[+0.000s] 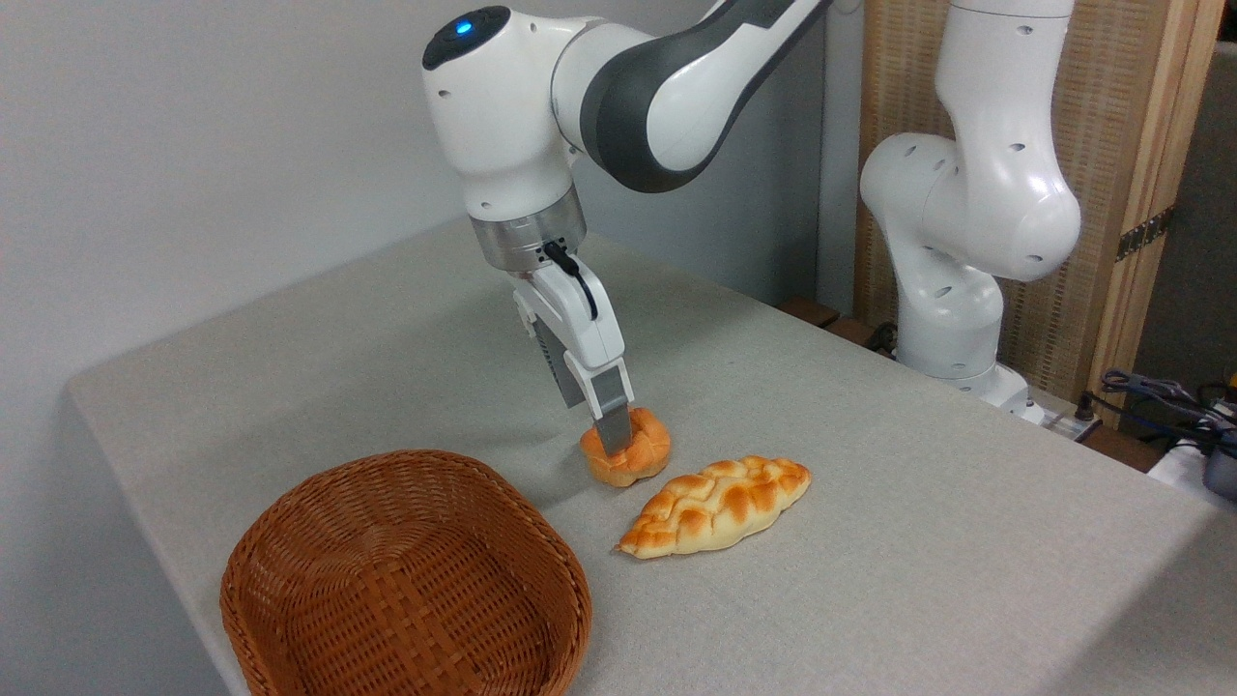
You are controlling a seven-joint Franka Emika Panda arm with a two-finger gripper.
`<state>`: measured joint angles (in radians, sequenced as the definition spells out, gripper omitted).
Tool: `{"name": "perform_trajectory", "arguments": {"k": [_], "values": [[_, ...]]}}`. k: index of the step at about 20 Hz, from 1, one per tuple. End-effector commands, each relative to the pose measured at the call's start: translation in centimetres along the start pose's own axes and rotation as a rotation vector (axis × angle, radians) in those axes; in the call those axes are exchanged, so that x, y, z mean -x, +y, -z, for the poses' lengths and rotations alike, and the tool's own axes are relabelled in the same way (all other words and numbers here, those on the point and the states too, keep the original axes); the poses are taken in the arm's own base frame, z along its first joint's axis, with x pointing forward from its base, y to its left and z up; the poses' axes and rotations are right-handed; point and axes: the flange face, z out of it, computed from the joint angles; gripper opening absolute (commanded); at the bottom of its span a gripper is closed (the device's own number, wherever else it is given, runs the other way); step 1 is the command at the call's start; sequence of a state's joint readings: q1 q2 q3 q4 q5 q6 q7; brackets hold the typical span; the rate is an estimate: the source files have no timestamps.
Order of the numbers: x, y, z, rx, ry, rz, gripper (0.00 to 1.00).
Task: Put bread into the basket
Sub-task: 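Close the gripper fingers around the round orange bun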
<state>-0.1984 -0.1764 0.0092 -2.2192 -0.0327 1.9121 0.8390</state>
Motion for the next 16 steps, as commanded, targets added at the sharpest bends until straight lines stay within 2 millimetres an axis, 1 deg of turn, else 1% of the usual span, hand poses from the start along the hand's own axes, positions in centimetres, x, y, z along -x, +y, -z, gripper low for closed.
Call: {"name": "perform_trajectory", "arguments": {"k": [1,7,11,16], "values": [[0.7,0.3,-0.1,-0.017,-0.002,-0.041,1.00],[0.9,0.3,-1.7,-0.008,-0.044,-0.085,1.00],[0.9,0.1,-1.7,-0.020,-0.054,-0.114,1.00],[0.8,-0.4,-1.0,-0.057,-0.031,-0.118,1.00]]}}
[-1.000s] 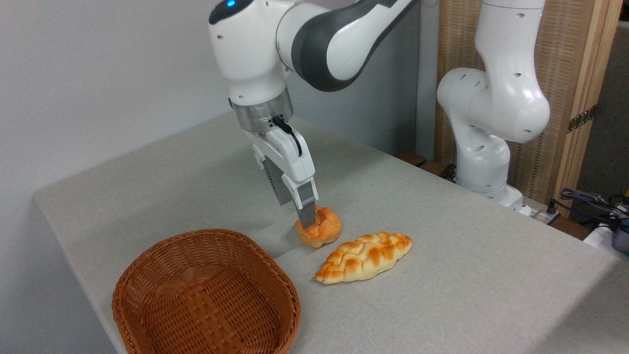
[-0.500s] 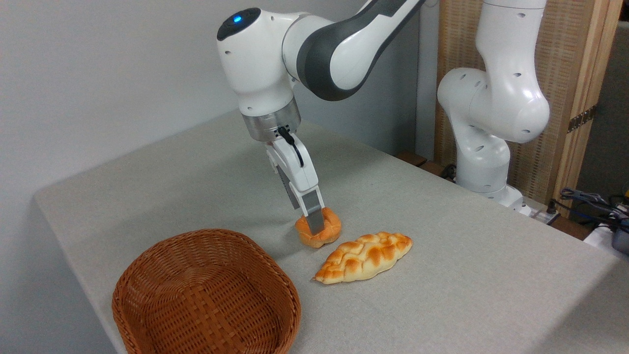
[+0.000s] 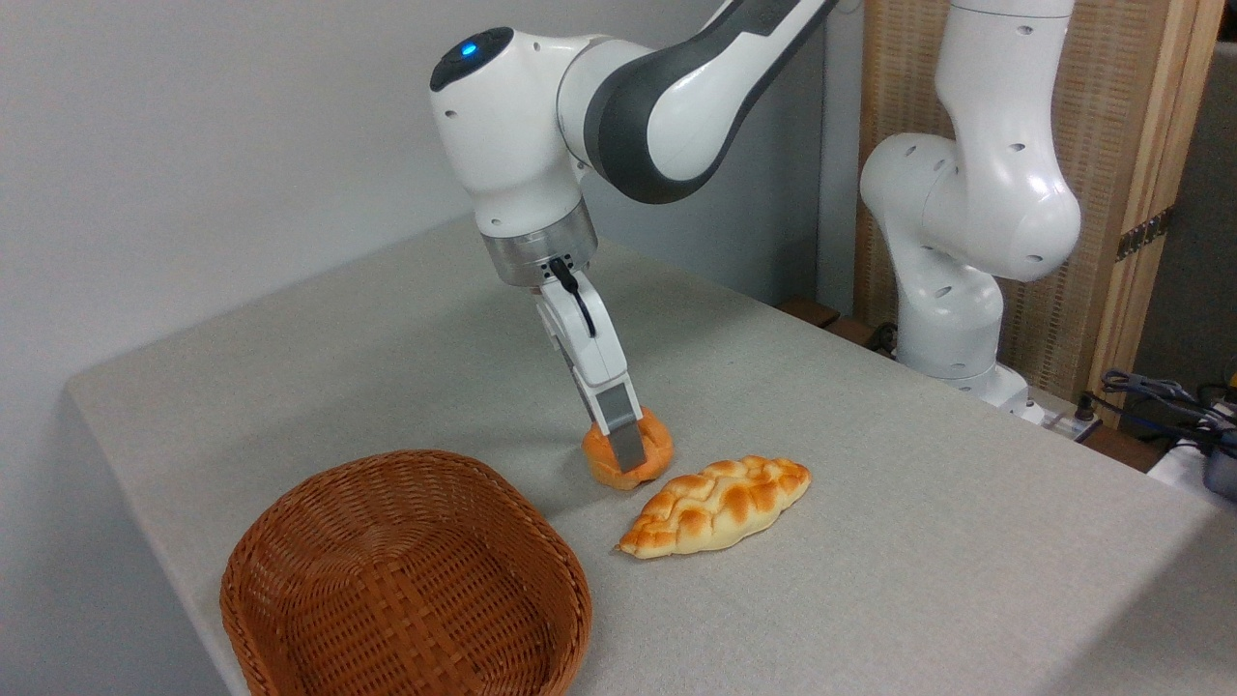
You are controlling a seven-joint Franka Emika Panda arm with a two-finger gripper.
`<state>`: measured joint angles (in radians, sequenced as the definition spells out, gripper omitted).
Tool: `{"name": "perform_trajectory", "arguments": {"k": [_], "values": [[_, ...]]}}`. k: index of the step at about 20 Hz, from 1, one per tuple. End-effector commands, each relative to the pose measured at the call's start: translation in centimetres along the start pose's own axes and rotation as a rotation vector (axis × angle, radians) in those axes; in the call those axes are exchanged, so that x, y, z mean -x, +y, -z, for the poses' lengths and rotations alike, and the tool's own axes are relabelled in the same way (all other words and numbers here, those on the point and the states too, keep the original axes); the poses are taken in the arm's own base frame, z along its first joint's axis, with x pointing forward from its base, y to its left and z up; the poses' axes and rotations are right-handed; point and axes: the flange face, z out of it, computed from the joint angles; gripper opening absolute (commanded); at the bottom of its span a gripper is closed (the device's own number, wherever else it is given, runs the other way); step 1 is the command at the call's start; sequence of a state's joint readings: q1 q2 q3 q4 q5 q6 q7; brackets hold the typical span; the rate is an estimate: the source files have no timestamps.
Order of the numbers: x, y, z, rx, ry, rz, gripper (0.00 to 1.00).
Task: Put bread into the basket
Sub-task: 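Close the gripper fingers around the round orange bun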
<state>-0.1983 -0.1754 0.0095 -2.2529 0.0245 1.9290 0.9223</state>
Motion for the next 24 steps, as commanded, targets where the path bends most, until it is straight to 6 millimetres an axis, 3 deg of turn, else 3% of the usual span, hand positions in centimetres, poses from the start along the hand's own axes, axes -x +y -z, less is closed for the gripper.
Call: {"name": "perform_trajectory", "arguments": {"k": [1,13,14,16,17,24], "values": [[0.2,-0.3,0.5,-0.040,0.021,-0.015,1.00],[-0.1,-0.4,-1.3,0.002,-0.013,-0.030,1.00],[-0.1,-0.5,-1.6,0.007,-0.017,-0.030,0.96],[-0.1,-0.5,-1.5,0.006,-0.016,-0.030,0.52],[-0.1,-0.5,-1.5,0.005,-0.015,-0.030,0.45],[-0.2,-0.5,-1.4,-0.005,-0.025,-0.036,0.47]]}}
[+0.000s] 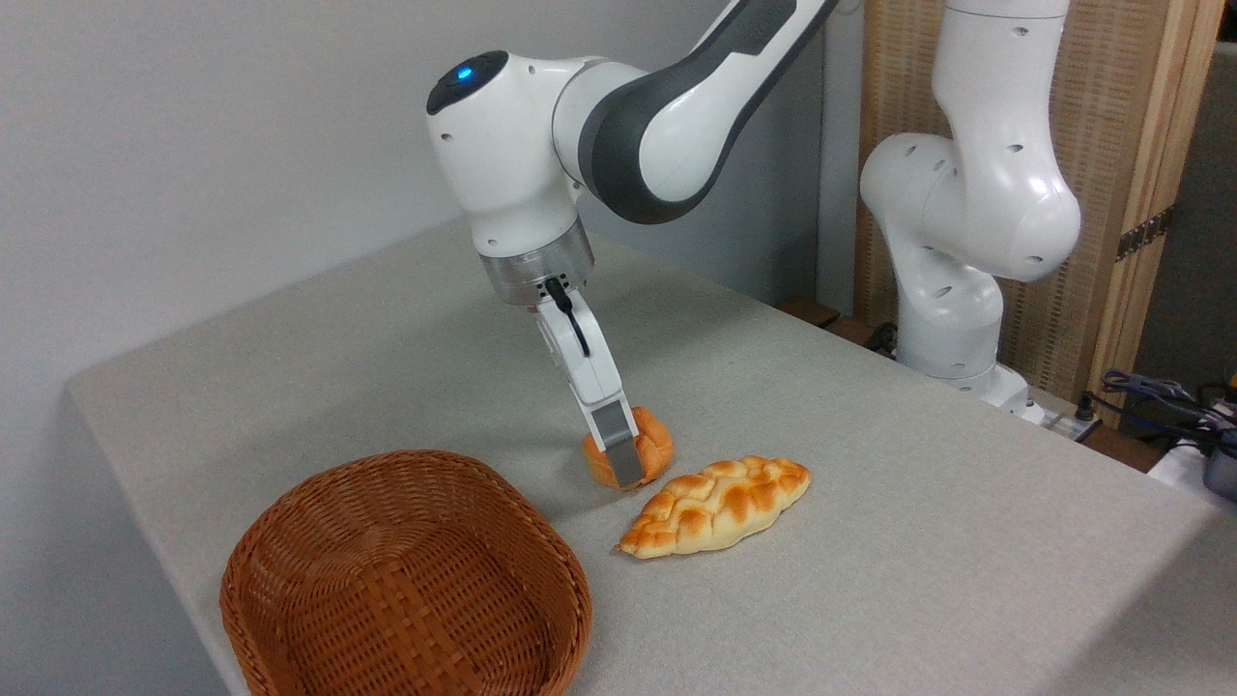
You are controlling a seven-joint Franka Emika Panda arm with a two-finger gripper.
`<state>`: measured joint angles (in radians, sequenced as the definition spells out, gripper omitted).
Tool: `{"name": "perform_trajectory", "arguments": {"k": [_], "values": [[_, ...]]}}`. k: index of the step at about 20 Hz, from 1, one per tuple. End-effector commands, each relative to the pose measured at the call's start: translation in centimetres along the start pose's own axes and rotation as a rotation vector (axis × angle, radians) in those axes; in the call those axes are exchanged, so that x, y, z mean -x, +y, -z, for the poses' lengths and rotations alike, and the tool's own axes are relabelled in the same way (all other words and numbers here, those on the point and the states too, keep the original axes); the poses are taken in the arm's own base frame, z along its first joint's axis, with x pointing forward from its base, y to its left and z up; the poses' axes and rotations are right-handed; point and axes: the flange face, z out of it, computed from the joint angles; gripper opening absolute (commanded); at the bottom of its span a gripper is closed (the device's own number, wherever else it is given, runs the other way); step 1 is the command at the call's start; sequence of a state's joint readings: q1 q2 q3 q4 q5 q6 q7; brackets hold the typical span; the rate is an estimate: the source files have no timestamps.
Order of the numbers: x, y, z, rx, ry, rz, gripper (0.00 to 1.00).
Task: Put bread into the basket
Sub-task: 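Close the gripper fingers around the round orange bun, then lift the bun and carry it over the wicker basket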
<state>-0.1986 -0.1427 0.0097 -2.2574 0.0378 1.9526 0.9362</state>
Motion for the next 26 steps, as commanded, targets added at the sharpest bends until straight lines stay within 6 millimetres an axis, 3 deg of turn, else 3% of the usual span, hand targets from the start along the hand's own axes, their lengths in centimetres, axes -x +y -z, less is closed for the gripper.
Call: {"name": "perform_trajectory", "arguments": {"k": [1,12,15,22,26], "values": [[0.2,0.1,0.1,-0.008,-0.007,-0.017,0.47],[0.1,0.1,0.2,-0.011,-0.006,-0.015,0.49],[0.0,0.1,2.4,-0.041,0.026,-0.001,0.50],[-0.2,-1.8,10.6,-0.155,0.175,0.053,0.50],[-0.6,-4.5,11.4,-0.263,0.295,0.101,0.60]]}}
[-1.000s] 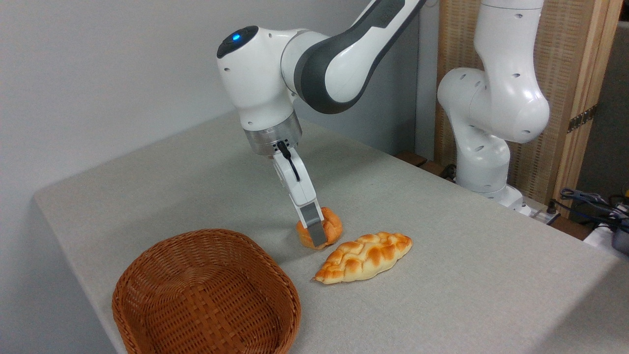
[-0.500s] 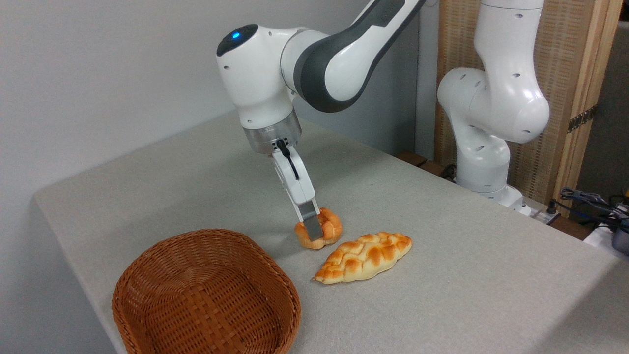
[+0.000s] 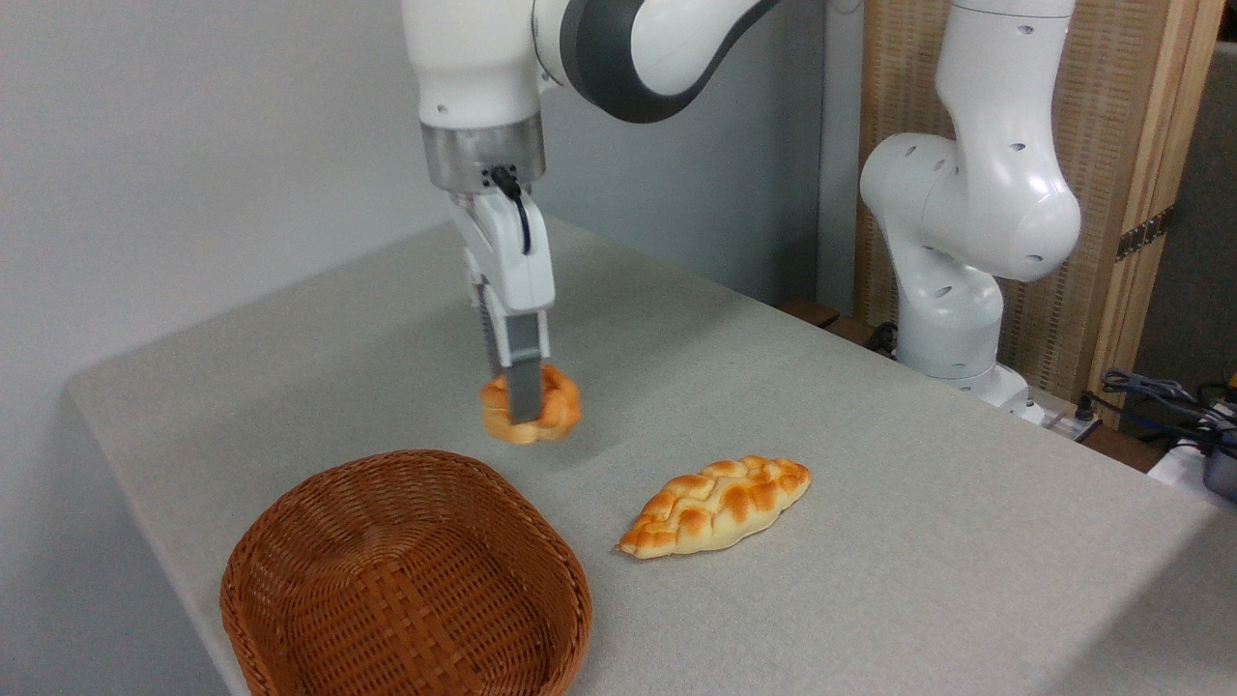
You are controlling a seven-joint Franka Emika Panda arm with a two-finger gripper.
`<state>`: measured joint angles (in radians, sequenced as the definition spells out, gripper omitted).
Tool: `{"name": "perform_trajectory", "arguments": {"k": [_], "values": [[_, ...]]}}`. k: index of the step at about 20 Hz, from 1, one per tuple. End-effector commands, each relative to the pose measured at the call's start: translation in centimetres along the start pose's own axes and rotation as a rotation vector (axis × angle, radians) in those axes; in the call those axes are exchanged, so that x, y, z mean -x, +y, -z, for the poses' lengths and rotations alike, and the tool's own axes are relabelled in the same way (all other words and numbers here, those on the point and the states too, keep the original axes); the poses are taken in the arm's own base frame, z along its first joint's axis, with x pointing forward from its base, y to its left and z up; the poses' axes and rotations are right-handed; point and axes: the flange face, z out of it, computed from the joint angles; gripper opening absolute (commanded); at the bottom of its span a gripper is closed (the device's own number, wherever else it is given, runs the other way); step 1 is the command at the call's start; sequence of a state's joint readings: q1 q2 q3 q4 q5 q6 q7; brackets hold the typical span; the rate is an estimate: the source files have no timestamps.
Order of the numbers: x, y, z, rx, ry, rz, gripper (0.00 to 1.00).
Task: Put bread into the basket
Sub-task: 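Lift the bun and carry it over the wicker basket, then lower the bun into the basket, open the gripper and raise it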
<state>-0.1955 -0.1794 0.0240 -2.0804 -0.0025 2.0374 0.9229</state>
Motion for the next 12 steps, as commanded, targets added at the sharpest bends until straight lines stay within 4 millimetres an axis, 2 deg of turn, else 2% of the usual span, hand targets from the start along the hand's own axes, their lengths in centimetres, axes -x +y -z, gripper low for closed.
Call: {"name": "perform_trajectory", "arguments": {"k": [1,3,8,12], "values": [[0.0,-3.0,-0.6,-0.071,0.101,0.081,0.62],[0.0,-4.2,-1.3,-0.111,0.134,0.122,0.67],[-0.8,-6.0,-3.1,-0.156,0.234,0.274,1.00],[-0.9,-6.1,-4.6,-0.139,0.216,0.277,1.00]]}}
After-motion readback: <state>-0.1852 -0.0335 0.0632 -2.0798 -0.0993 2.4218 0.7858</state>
